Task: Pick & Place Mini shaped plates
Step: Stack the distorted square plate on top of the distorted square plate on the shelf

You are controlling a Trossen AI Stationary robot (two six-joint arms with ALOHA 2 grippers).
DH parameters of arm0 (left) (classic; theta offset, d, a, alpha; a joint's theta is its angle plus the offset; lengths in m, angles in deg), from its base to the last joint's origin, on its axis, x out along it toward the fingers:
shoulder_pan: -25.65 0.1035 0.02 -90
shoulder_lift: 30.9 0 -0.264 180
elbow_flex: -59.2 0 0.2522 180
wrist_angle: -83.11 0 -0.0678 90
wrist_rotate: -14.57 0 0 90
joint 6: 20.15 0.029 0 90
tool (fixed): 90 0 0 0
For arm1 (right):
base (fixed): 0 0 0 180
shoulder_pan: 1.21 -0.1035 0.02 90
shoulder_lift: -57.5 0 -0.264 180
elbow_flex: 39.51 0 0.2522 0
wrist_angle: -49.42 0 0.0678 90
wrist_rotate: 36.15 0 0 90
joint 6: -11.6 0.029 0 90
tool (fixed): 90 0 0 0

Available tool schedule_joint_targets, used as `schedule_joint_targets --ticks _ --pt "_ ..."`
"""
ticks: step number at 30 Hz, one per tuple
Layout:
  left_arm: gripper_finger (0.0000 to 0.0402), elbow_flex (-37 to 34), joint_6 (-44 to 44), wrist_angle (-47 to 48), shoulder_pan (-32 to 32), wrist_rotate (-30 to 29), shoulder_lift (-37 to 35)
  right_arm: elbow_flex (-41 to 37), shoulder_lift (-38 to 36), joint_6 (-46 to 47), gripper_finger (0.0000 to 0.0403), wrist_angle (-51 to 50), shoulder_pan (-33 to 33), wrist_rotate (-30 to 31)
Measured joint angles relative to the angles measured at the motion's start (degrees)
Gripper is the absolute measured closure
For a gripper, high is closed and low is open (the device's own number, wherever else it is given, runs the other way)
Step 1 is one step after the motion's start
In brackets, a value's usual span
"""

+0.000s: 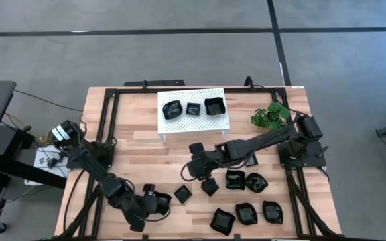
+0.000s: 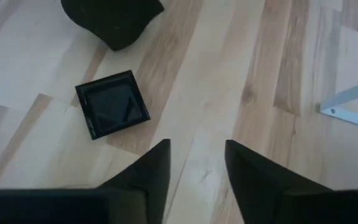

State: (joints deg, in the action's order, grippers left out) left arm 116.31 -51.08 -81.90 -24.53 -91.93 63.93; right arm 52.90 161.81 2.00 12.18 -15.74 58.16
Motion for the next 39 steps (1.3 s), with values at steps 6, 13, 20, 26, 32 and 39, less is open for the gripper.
schedule_joint_targets --ticks 6,13,20,26,32,39 --pt "0.0395 0.00 8.63 0.27 3.25 0.12 -3.98 -0.07 0.00 -5.78 0.0203 5.10 -1.74 -5.89" --pt "0.0395 0.00 20.43 0.25 8.91 3.18 -12.46 -0.07 0.00 -12.93 0.0208 8.97 -4.53 -7.75" --pt "0.0395 0.00 31.51 0.44 15.49 7.72 -13.90 0.04 1.52 -12.86 0.0236 10.67 -3.77 -7.92" --pt "0.0393 0.00 41.09 0.23 17.87 5.68 -14.09 -0.07 2.84 -8.49 0.0252 8.42 -1.90 -11.44" --pt "0.0393 0.00 42.82 0.18 19.86 5.88 -14.21 -0.09 2.86 -8.56 0.0267 6.60 -0.28 -11.95" --pt "0.0395 0.00 42.75 0.17 21.93 5.89 -14.21 -0.11 2.86 -10.01 0.0298 5.56 0.43 -11.99"
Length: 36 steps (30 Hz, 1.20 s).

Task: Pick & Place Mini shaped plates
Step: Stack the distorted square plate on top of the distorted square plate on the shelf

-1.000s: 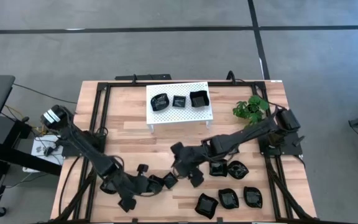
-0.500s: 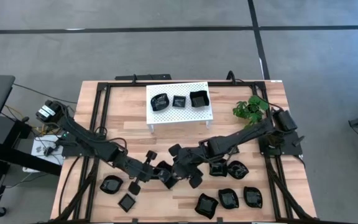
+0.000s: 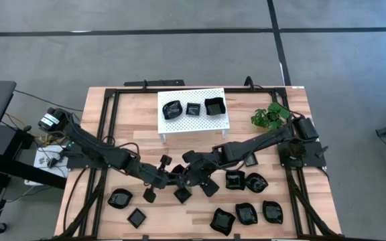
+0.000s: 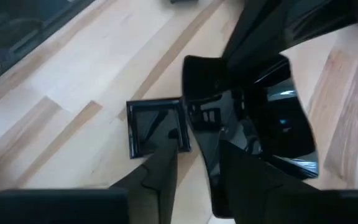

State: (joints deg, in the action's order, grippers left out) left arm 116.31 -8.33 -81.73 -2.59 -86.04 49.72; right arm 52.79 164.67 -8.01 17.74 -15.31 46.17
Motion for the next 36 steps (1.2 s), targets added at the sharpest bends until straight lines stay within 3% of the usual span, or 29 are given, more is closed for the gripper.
schedule_joint_targets --ticks 14,22,27,36 --pt "0.0388 0.00 0.37 -0.68 0.69 -0.52 0.00 -0.02 0.00 -0.48 0.0397 -1.09 0.80 -0.01" --pt "0.0383 0.00 0.08 -1.16 0.65 -1.29 0.00 -0.02 0.00 0.41 0.0400 -1.08 0.74 0.01" --pt "0.0349 0.00 -0.03 -1.87 0.66 -1.70 0.00 -0.02 0.00 3.55 0.0398 -1.18 0.74 0.06" --pt "0.0290 0.00 -0.43 -1.93 -1.19 -11.73 0.00 -0.03 -0.32 7.03 0.0400 -3.90 0.42 2.11"
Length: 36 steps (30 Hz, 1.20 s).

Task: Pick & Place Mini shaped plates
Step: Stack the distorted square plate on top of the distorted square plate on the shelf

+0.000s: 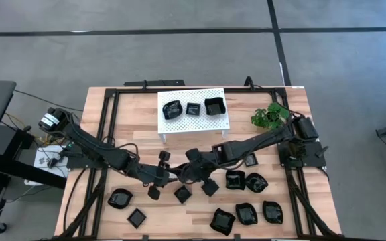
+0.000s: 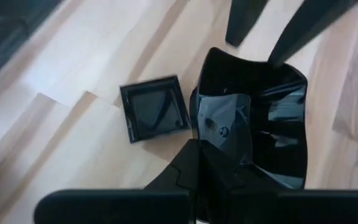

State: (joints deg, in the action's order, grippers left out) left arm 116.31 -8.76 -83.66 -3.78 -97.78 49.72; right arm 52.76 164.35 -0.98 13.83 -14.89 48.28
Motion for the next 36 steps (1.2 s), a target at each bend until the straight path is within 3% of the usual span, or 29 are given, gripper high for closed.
schedule_joint_targets --ticks 7,15,22,27,36 --pt "0.0287 0.02 0.27 0.11 -1.65 -10.81 -4.77 4.86 -2.75 1.55 0.0401 -12.87 -1.54 12.37" --pt "0.0288 0.00 -0.30 1.95 -1.53 -11.30 -11.65 12.62 -10.21 2.25 0.0402 -31.03 -2.50 32.51" --pt "0.0289 0.02 -0.28 1.81 -1.37 -11.34 -14.49 12.69 -19.20 9.37 0.0402 -39.54 3.38 42.56" --pt "0.0289 0.00 -0.08 1.81 -0.69 -12.09 -14.55 10.71 -21.94 10.88 0.0402 -40.43 10.18 43.31" --pt "0.0289 -0.02 -0.08 1.79 1.96 -12.17 -14.25 5.62 -18.23 10.52 0.0402 -32.73 18.47 39.04"
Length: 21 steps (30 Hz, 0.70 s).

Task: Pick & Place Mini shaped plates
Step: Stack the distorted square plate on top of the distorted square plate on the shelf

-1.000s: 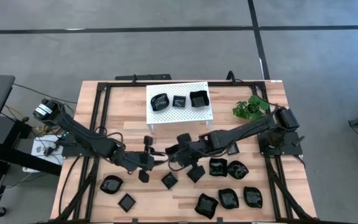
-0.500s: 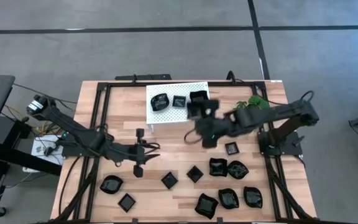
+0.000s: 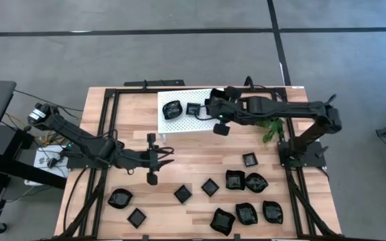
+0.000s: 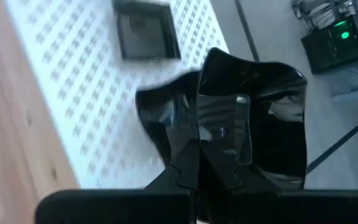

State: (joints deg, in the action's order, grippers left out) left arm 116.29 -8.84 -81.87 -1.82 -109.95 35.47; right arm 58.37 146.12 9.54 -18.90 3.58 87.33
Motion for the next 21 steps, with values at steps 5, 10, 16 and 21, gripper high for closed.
schedule_joint_targets --ticks 5,10,16,21 --pt "0.0289 0.00 -0.01 0.15 1.07 -0.02 0.00 -0.10 2.64 -3.88 0.0402 -0.19 1.46 -0.63" --pt "0.0289 0.00 -0.08 0.24 1.21 0.09 0.00 -0.08 3.59 -8.39 0.0402 -1.09 1.86 -0.69" --pt "0.0289 0.00 -0.20 0.24 1.21 0.13 0.00 -0.05 2.99 -18.64 0.0402 -0.50 2.06 -6.67" --pt "0.0289 0.00 -0.20 0.24 1.23 0.22 0.02 0.01 2.88 -19.09 0.0403 -1.69 3.51 -9.75"
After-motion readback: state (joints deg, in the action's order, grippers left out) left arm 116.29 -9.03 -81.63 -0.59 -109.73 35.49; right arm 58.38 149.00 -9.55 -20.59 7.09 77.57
